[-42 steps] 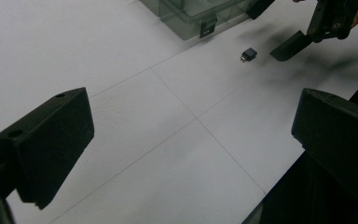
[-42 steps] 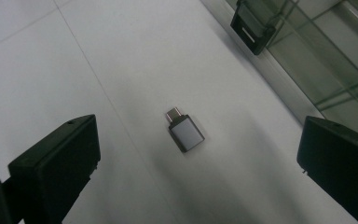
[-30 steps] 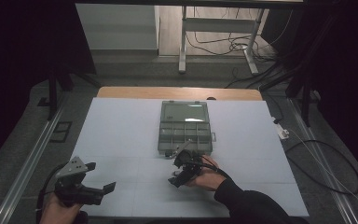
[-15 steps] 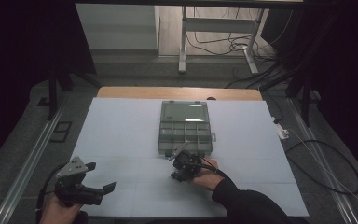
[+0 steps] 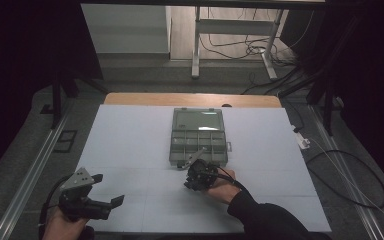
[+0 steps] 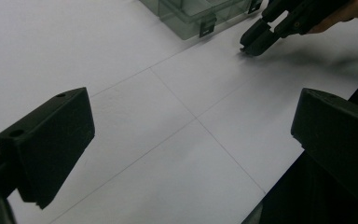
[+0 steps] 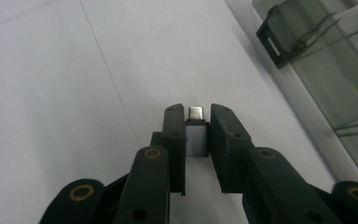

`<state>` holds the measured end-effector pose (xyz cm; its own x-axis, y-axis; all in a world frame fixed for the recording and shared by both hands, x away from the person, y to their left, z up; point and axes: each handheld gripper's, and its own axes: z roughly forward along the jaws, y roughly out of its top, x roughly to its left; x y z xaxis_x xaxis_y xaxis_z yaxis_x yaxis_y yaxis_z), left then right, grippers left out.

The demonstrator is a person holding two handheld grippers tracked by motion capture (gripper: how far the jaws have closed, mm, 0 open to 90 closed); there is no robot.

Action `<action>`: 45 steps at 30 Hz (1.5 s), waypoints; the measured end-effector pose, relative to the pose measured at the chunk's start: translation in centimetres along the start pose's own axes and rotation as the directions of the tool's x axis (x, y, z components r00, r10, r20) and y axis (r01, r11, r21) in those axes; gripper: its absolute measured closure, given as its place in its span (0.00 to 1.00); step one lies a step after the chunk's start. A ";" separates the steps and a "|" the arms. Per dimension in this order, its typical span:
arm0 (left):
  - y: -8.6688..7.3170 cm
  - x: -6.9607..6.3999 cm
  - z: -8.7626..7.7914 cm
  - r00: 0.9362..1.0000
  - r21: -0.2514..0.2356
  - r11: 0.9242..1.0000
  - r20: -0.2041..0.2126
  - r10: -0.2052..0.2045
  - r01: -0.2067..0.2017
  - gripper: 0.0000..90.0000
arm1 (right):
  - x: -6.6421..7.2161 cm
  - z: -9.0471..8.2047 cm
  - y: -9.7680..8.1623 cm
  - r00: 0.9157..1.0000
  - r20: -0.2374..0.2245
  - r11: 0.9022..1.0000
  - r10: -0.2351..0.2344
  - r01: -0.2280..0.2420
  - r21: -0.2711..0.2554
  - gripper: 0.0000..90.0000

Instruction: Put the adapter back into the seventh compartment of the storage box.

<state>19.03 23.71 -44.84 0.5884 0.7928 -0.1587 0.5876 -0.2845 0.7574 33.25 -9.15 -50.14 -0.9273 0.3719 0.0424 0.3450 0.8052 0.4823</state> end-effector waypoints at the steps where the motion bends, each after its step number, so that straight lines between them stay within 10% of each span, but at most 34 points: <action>1: 0.0 0.0 0.0 1.000 0.000 1.000 0.000 0.000 0.000 0.00 | -0.1 -0.1 0.0 1.000 -0.002 1.000 0.003 -0.003 -0.005 0.84; 45: 0.1 0.1 0.1 1.000 0.004 1.000 0.001 -0.007 0.007 0.00 | -4.5 -5.3 -0.8 0.986 0.032 0.974 0.166 -0.158 -0.164 0.84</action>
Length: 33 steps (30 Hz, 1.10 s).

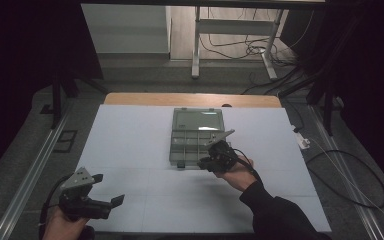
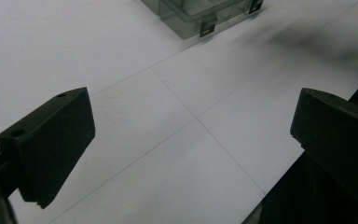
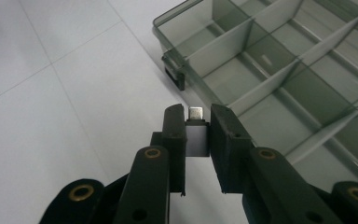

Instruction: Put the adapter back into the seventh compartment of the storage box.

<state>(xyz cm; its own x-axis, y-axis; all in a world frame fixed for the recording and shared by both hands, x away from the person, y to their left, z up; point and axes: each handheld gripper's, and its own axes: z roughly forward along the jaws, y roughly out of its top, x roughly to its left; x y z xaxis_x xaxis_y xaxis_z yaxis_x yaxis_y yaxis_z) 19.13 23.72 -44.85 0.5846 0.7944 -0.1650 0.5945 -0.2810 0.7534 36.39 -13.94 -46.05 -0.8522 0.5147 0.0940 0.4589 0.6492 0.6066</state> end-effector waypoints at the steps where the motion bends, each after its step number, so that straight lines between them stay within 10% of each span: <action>1: 0.0 0.0 0.0 1.000 0.000 1.000 0.000 0.000 0.000 0.00 | 0.0 0.0 0.0 1.000 0.000 1.000 0.000 0.000 0.000 0.84; 33: 0.0 0.1 0.1 1.000 0.005 1.000 -0.002 -0.010 0.010 0.00 | -2.9 0.6 0.7 0.996 0.071 0.998 0.052 -0.050 -0.031 0.84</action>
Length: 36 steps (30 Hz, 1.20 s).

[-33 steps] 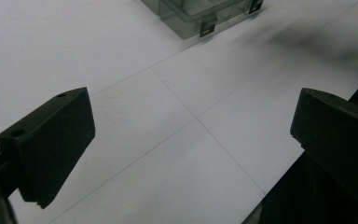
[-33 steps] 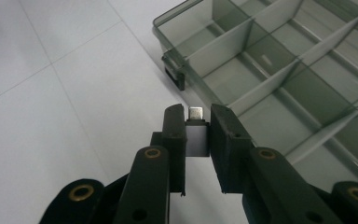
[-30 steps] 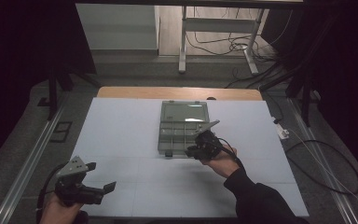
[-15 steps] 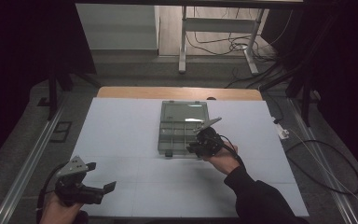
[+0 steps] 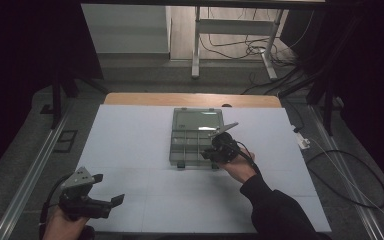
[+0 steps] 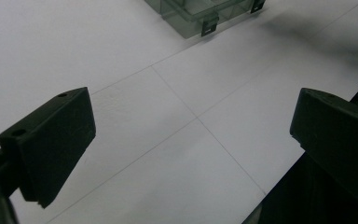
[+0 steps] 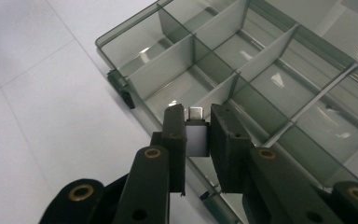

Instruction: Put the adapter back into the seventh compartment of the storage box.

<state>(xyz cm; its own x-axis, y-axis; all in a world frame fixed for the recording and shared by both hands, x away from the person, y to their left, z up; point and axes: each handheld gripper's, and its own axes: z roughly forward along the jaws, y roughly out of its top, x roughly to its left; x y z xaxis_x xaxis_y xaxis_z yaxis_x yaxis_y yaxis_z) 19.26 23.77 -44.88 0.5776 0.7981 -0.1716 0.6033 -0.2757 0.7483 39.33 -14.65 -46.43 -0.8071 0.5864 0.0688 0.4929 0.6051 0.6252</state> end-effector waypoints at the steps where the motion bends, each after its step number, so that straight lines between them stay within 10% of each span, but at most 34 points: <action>1: 0.0 0.0 0.0 1.000 -0.001 1.000 0.000 -0.001 0.001 0.00 | -0.1 0.1 0.0 1.000 0.001 1.000 -0.002 0.002 0.001 0.84; 36: 0.0 0.0 0.0 1.000 -0.003 1.000 -0.001 -0.008 0.008 0.01 | -0.8 3.4 -0.2 0.998 0.064 0.997 -0.012 0.007 0.076 0.82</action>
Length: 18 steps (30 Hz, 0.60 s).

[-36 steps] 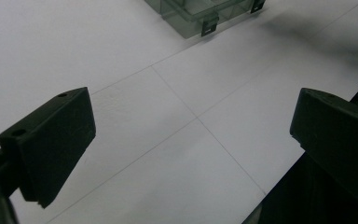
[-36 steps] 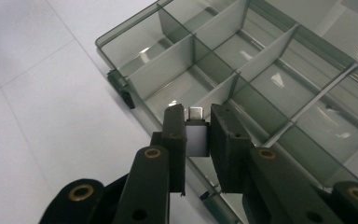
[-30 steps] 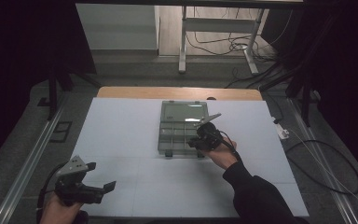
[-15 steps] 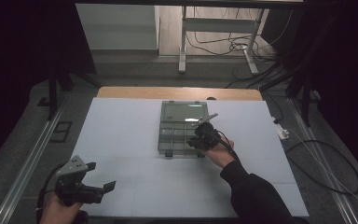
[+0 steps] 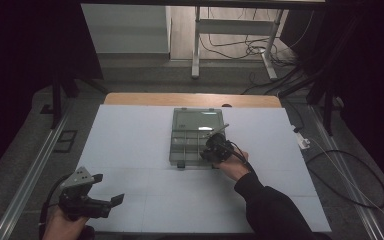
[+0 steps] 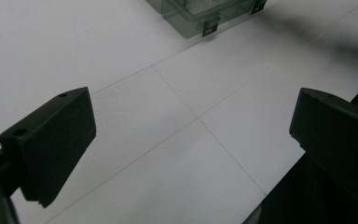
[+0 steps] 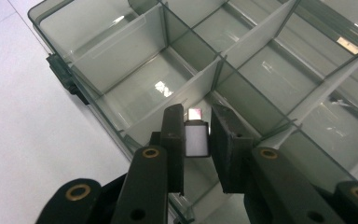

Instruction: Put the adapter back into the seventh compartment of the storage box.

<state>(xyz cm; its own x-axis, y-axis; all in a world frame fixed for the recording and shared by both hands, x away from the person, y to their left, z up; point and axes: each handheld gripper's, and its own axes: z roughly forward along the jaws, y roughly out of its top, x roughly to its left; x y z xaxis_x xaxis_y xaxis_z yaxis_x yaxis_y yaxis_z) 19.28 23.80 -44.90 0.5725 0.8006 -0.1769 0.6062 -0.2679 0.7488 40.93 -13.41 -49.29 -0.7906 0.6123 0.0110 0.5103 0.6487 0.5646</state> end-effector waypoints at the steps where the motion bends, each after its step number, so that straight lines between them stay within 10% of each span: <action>1: 0.0 0.0 0.0 1.000 0.000 1.000 0.000 0.000 0.000 0.01 | 0.0 0.0 0.0 1.000 0.000 1.000 0.000 0.000 -0.001 0.81; 18: 0.0 0.0 0.0 1.000 -0.001 1.000 0.000 -0.001 0.001 0.01 | 0.6 -1.4 0.3 1.000 0.004 0.999 0.000 0.000 -0.047 0.65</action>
<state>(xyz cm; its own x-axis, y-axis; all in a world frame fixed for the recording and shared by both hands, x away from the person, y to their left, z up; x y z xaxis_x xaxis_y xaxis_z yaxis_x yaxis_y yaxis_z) 19.28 23.82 -44.89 0.5719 0.8007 -0.1780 0.6065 -0.2667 0.7490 40.13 -13.52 -47.93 -0.7892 0.6141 0.0081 0.4938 0.6267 0.6029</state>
